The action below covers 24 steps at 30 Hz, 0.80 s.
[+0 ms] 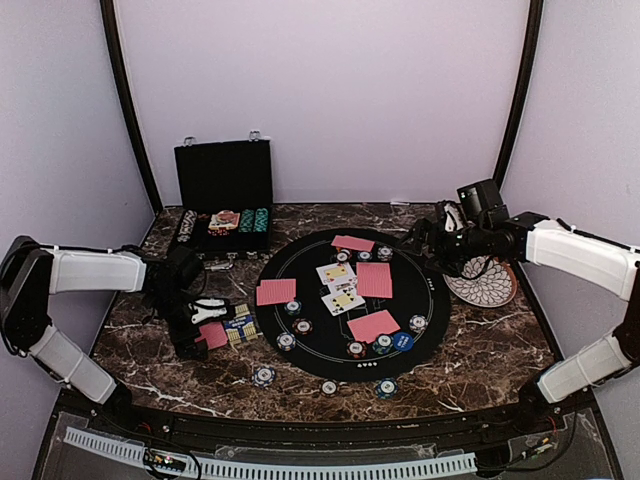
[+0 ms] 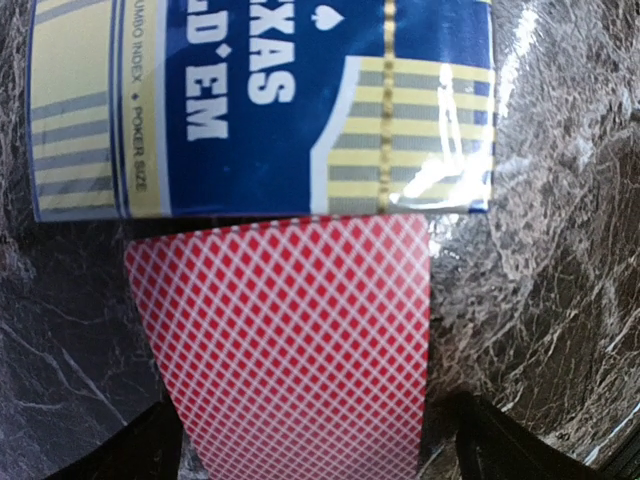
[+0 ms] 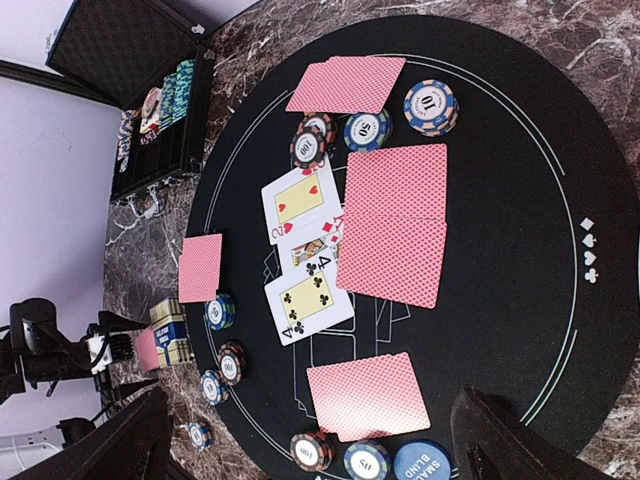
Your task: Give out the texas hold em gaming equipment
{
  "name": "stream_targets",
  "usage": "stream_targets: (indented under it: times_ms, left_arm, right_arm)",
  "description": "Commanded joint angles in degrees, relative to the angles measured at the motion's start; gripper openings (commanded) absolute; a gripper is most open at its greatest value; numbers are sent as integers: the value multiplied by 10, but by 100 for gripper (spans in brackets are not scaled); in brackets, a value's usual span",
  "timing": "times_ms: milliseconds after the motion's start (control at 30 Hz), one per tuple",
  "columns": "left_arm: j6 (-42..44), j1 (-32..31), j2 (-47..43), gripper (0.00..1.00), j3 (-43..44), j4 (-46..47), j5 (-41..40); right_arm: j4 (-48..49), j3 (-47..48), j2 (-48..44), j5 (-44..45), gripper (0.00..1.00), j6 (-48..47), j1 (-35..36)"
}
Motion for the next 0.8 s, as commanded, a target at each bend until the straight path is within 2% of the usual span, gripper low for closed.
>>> stream_targets:
  times_ms: [0, 233, 367, 500, 633, 767]
  left_arm:
    - [16, 1, 19, 99, -14, -60, -18]
    - [-3, 1, 10, 99, 13, -65, -12]
    - [-42, 2, 4, 99, 78, -70, 0]
    - [-85, 17, -2, 99, 175, -59, -5]
    - [-124, 70, -9, 99, 272, -25, -16]
    - [-134, 106, -35, 99, 254, 67, -56]
  right_arm:
    - [18, -2, -16, -2, 98, 7, 4]
    - [16, 0, -22, 1, 98, 6, 4]
    - [10, -4, -28, 30, 98, -6, 4]
    - [-3, -11, -51, 139, 98, -30, 4]
    - [25, -39, -93, 260, 99, -59, 2]
    - [85, -90, -143, 381, 98, -109, 2]
